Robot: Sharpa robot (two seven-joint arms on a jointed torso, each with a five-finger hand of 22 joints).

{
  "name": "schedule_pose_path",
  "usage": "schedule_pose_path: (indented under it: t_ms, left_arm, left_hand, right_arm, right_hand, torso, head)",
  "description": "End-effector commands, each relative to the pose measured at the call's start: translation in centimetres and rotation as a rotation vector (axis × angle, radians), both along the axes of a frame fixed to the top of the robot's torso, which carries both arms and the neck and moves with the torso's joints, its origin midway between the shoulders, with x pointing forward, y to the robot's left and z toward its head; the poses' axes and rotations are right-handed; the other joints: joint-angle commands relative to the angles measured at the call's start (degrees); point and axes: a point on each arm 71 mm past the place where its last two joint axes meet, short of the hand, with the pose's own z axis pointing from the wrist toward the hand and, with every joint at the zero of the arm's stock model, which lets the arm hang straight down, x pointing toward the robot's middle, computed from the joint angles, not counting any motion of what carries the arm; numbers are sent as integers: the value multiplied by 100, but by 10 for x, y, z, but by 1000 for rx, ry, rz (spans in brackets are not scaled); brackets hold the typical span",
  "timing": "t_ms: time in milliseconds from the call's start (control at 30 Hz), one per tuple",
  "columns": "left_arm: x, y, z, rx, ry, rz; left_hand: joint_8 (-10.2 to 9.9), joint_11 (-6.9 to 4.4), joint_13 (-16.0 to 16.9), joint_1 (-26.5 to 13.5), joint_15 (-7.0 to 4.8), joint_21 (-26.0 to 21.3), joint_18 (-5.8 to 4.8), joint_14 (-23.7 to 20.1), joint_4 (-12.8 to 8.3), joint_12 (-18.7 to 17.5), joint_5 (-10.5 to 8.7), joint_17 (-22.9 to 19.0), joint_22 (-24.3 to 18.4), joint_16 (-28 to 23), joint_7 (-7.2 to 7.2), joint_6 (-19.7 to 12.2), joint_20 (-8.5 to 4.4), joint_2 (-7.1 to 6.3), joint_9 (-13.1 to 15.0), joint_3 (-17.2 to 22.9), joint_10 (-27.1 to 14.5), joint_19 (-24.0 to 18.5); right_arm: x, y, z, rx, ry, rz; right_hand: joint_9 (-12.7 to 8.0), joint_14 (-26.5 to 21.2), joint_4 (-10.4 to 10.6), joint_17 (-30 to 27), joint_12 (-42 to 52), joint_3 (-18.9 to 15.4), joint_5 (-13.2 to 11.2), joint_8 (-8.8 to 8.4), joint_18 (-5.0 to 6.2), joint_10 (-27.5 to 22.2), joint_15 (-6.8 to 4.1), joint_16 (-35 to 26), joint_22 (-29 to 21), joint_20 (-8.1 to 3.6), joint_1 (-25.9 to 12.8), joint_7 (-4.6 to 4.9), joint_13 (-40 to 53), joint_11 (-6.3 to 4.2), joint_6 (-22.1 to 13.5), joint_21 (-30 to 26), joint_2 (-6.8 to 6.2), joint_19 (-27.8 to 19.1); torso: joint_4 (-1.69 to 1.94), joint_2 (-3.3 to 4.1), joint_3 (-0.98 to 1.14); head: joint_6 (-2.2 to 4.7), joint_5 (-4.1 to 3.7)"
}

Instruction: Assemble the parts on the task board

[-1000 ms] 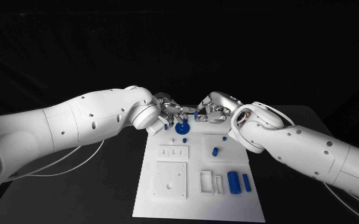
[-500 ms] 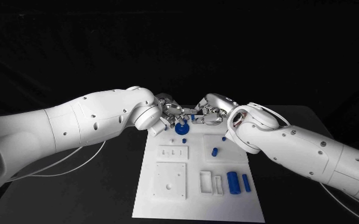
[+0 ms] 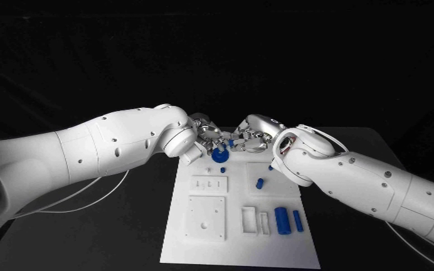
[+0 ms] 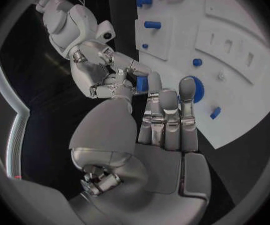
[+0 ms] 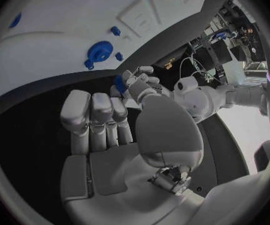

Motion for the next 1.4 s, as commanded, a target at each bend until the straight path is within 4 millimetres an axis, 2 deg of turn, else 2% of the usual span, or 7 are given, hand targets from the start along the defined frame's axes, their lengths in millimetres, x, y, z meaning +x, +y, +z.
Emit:
schedule_pose_path:
  t_ms: [33,400,633,700,733,800,1400]
  left_arm:
    - [-1,-4,1,-2,16,-13]
    - [-1,-6,-2,15,28,-24]
    - [-2,-5,-2,16,25,-25]
    - [-2,-5,-3,17,24,-27]
    - [-3,-4,-3,18,24,-27]
    - [-3,-4,-3,18,25,-29]
    - [-6,-4,-6,35,65,-89]
  left_hand:
    - [-34,-24,-8,23,-20,-38,-13,-38,-68,-27,27,-6,38,6,-19,26,-9,52,-7,-9,42,48]
    - [-26,-62,25,220,-51,-106,-32,-11,-309,24,191,36,234,90,-85,163,-40,208,114,-56,58,103]
    - [37,-127,53,415,-103,-113,-63,-9,-528,70,1251,82,357,183,-235,350,-89,292,731,43,68,117]
    - [59,-152,80,372,-118,-120,-80,-7,-547,117,1274,104,415,236,-276,339,-108,281,1249,58,78,123]
    - [24,-156,119,323,-130,-142,-90,-16,-527,173,1263,114,473,275,-284,285,-121,264,1788,79,58,134]
    - [-31,-175,153,306,-131,-192,-88,-8,-475,228,1246,103,533,296,-306,271,-121,239,2135,119,42,151]
    - [-29,-174,164,396,-136,-360,-110,-40,-563,262,1511,90,779,356,-332,265,-125,144,2538,334,12,189]
  right_arm:
    - [-1,3,0,-17,1,13]
    - [-1,4,0,-25,2,17]
    - [-1,4,-1,-35,6,16]
    - [0,4,-2,-38,8,15]
    - [0,4,-2,-39,8,15]
    - [0,4,-2,-40,9,14]
    - [1,6,-3,-44,9,14]
  right_hand:
    - [107,7,27,7,-17,-4,38,16,-38,23,-19,-2,743,-27,63,-51,-2,-10,71,9,1,321]
    - [107,7,27,7,-17,-4,38,16,-38,23,-19,-2,743,-27,63,-51,-2,-10,71,9,1,321]
    - [109,8,33,5,-10,-19,44,17,-41,31,-20,-7,744,-28,67,-54,4,-12,81,13,4,324]
    - [112,6,35,2,-17,-24,37,18,-42,26,-21,-14,742,-29,70,-58,-1,-14,92,3,12,322]
    - [112,6,35,2,-17,-24,37,18,-42,26,-21,-14,742,-29,70,-58,-1,-14,92,3,12,322]
    - [112,6,35,2,-17,-24,37,18,-42,26,-21,-14,742,-29,70,-58,-1,-14,92,3,12,322]
    - [118,4,34,-5,-14,-36,49,16,-45,29,-25,-30,741,-34,76,-62,3,-18,106,-2,29,321]
  torso:
    - [-3,2,3]
    - [-4,-1,4]
    - [-2,3,2]
    - [-7,3,-1]
    - [-9,4,-1]
    - [-7,3,0]
    - [2,5,6]
  head:
    - [-6,2]
    - [-28,-5]
    - [-33,-19]
    - [-31,-25]
    - [-35,-29]
    - [-44,-39]
    - [-98,-35]
